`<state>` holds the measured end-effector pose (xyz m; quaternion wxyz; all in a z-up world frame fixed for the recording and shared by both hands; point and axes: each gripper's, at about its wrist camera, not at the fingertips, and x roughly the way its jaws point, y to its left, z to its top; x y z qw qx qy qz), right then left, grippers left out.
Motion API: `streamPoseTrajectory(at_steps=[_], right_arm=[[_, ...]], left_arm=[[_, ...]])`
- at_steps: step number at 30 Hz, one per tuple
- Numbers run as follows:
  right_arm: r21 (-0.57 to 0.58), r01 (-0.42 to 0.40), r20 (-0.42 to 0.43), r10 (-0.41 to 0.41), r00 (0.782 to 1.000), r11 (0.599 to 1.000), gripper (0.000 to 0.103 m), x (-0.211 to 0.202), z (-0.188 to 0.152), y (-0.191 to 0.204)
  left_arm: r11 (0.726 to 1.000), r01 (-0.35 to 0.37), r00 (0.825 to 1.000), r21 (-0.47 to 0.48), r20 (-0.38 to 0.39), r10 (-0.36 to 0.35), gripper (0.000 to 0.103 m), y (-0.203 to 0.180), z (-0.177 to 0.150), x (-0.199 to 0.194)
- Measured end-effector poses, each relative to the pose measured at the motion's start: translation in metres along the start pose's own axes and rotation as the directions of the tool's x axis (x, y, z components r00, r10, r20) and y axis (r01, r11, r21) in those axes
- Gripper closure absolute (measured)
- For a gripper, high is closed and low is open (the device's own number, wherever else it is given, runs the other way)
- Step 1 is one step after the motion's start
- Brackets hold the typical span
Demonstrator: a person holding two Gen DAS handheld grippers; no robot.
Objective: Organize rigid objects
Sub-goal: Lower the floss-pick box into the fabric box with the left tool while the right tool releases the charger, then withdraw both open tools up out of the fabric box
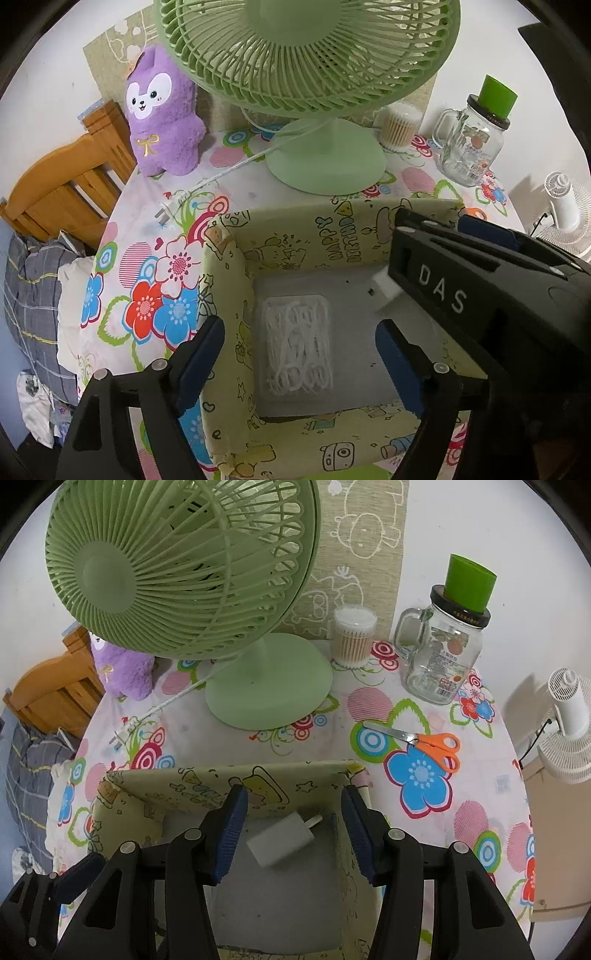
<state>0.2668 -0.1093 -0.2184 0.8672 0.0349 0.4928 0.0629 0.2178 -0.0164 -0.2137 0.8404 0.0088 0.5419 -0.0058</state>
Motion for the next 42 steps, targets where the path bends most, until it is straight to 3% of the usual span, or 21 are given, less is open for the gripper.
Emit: streamPoseTrajectory(at_steps=[11, 16, 42], right_arm=[[0.013, -0.010, 0.006, 0.010, 1.000, 1.000, 0.023, -0.026, -0.010, -0.003], [0.015, -0.023, 0.017, 0.023, 1.000, 1.000, 0.021, -0.040, -0.016, -0.004], [0.025, -0.027, 0.087, 0.025, 0.996, 0.999, 0.021, -0.108, -0.043, -0.005]], left_arm=[[1.000, -0.006, 1.000, -0.002, 0.028, 0.006, 0.011, -0.001, -0.002, -0.018], [1.000, 0.001, 0.999, 0.009, 0.049, -0.002, 0.006, -0.003, -0.006, -0.028], [1.000, 0.006, 0.994, 0.015, 0.107, -0.007, 0.004, 0.004, -0.030, -0.081]])
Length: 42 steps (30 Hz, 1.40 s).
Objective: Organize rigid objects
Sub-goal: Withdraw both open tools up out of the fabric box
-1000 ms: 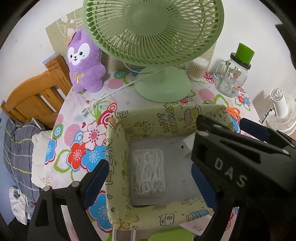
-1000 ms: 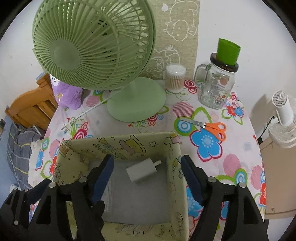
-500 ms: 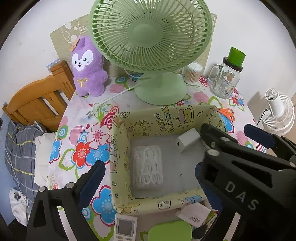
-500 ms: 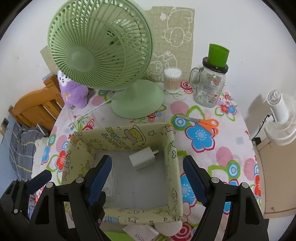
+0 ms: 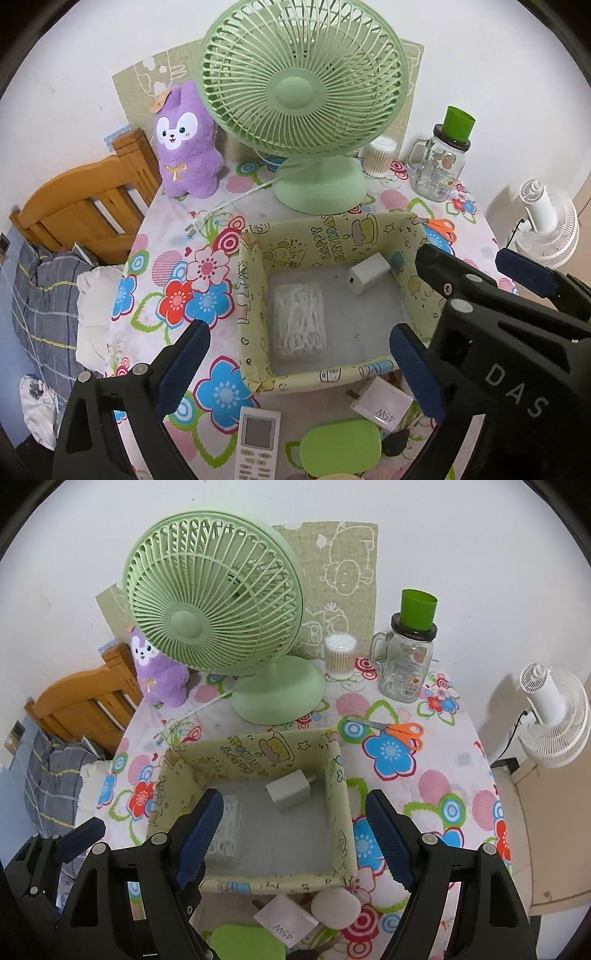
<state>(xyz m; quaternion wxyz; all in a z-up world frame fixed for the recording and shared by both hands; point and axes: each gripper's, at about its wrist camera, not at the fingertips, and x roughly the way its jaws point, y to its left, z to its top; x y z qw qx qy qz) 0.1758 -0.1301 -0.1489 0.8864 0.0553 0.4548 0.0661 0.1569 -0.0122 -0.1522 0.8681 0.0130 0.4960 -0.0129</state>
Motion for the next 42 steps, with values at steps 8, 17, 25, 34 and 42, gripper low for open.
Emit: streamPoseTrajectory(at_steps=[8, 17, 25, 34, 42], right_arm=[[0.007, 0.024, 0.019, -0.024, 1.000, 1.000, 0.021, -0.022, -0.012, 0.000], [-0.004, 0.041, 0.037, -0.041, 0.998, 0.999, 0.021, -0.041, -0.026, 0.002], [0.008, 0.053, 0.030, -0.053, 0.998, 0.999, 0.021, -0.052, -0.040, 0.002], [0.003, 0.056, 0.016, -0.056, 0.998, 0.998, 0.021, -0.056, -0.054, 0.003], [-0.013, 0.046, -0.005, -0.046, 0.999, 0.999, 0.021, -0.049, -0.069, 0.007]], left_arm=[[1.000, 0.008, 1.000, 0.003, 0.011, -0.008, 0.004, 0.004, -0.009, -0.015], [1.000, 0.016, 1.000, 0.004, 0.016, -0.016, 0.004, 0.009, -0.025, -0.027], [1.000, 0.022, 1.000, 0.007, 0.019, -0.022, 0.004, 0.011, -0.038, -0.037], [0.999, 0.033, 0.999, 0.002, 0.000, -0.033, 0.004, 0.014, -0.052, -0.036], [0.999, 0.032, 0.999, -0.017, -0.027, -0.032, 0.004, 0.020, -0.065, -0.026]])
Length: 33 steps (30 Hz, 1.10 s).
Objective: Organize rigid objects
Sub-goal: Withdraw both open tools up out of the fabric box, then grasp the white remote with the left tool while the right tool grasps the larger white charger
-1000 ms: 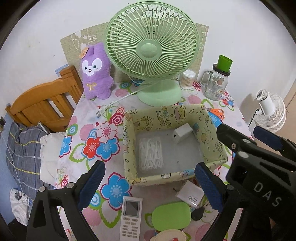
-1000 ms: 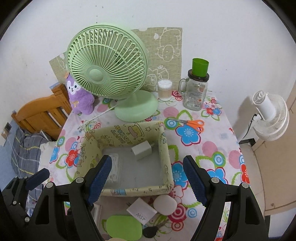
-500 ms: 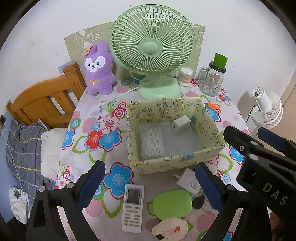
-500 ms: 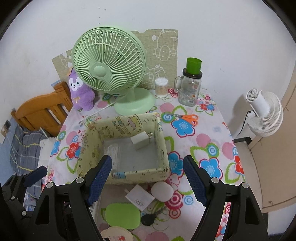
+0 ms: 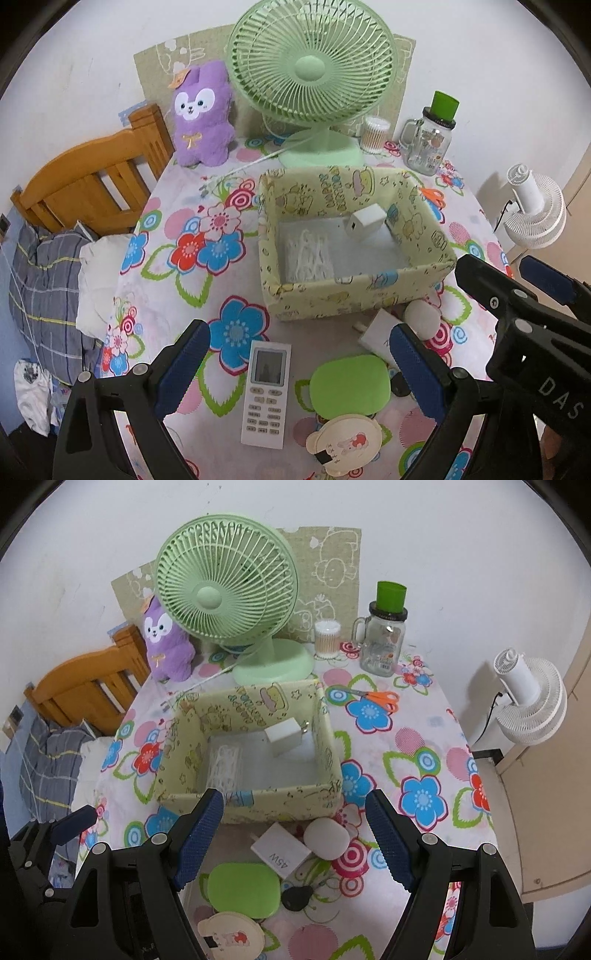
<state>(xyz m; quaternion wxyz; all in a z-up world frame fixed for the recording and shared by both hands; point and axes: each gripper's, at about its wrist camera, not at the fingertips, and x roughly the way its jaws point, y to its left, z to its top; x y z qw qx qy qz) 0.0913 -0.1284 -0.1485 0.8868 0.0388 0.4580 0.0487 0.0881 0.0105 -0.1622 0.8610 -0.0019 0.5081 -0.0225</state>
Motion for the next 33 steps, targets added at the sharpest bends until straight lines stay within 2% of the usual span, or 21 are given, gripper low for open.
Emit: streamPoseTrajectory(at_steps=[7, 17, 33], right_arm=[[0.006, 0.002, -0.008, -0.002, 1.000, 1.000, 0.021, 0.009, -0.015, 0.001], [-0.019, -0.004, -0.081, 0.003, 0.997, 1.000, 0.021, 0.035, -0.033, 0.006], [-0.045, -0.011, -0.166, 0.003, 0.986, 0.999, 0.021, 0.074, -0.055, 0.012]], left_arm=[[1.000, -0.005, 1.000, 0.004, -0.031, 0.005, 0.004, 0.003, -0.014, 0.013], [1.000, -0.015, 0.997, -0.012, -0.081, 0.014, 0.004, 0.010, -0.032, 0.035], [0.998, -0.041, 0.982, -0.048, -0.189, 0.031, 0.004, 0.023, -0.060, 0.074]])
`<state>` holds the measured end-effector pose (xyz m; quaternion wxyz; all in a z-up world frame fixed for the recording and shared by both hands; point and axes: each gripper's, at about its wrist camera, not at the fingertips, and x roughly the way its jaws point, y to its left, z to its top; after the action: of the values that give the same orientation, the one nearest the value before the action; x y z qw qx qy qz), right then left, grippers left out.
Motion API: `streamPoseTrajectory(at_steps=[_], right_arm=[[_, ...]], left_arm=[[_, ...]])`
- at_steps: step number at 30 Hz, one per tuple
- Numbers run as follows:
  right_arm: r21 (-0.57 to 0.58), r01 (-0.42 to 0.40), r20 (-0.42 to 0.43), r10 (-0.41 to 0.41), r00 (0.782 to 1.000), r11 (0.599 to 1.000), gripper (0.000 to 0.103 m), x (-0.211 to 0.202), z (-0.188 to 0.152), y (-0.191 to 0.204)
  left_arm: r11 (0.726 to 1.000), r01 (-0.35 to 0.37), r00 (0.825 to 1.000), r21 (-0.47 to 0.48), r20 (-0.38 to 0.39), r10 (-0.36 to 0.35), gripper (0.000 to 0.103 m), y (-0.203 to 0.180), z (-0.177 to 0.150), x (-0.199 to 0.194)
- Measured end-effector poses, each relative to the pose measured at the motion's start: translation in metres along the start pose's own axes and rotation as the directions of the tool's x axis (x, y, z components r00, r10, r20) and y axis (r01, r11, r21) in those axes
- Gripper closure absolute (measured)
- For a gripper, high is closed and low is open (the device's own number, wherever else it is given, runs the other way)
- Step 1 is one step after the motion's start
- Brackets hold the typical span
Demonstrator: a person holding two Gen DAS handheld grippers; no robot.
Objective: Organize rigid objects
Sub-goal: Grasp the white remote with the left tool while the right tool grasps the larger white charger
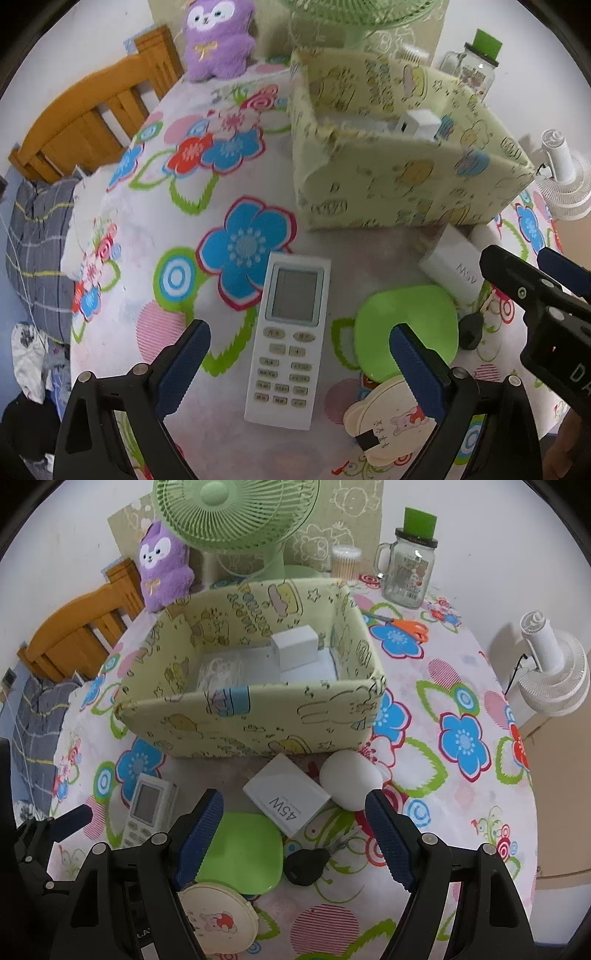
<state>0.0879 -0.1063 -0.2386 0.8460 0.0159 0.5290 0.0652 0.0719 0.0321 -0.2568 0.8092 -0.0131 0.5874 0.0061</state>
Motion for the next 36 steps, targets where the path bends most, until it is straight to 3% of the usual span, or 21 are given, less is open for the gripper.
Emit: streamPoseTrajectory(at_steps=[12, 20, 26, 30, 36], right_arm=[[-0.005, 0.012, -0.052, -0.012, 0.999, 1.000, 0.021, 0.032, -0.010, -0.002], [-0.037, -0.004, -0.072, 0.001, 0.997, 0.999, 0.021, 0.046, -0.007, 0.002], [-0.032, -0.012, -0.085, 0.009, 0.996, 0.999, 0.021, 0.056, -0.005, 0.002], [-0.050, -0.017, -0.087, 0.013, 0.996, 0.999, 0.021, 0.060, -0.003, 0.007], [-0.073, 0.012, -0.076, -0.018, 0.997, 0.997, 0.021, 0.066, -0.002, 0.015]], left_arm=[[1.000, -0.005, 0.999, 0.000, -0.053, 0.005, 0.005, 0.001, -0.008, 0.021], [1.000, -0.011, 0.998, 0.022, -0.060, 0.013, 0.012, -0.005, -0.011, 0.027], [1.000, -0.010, 0.999, 0.000, -0.051, 0.010, 0.024, -0.003, -0.008, 0.028], [0.999, -0.042, 0.998, 0.005, -0.054, 0.042, 0.050, -0.001, -0.003, 0.030], [0.999, -0.047, 0.997, 0.021, -0.059, 0.048, 0.055, 0.003, -0.001, 0.032]])
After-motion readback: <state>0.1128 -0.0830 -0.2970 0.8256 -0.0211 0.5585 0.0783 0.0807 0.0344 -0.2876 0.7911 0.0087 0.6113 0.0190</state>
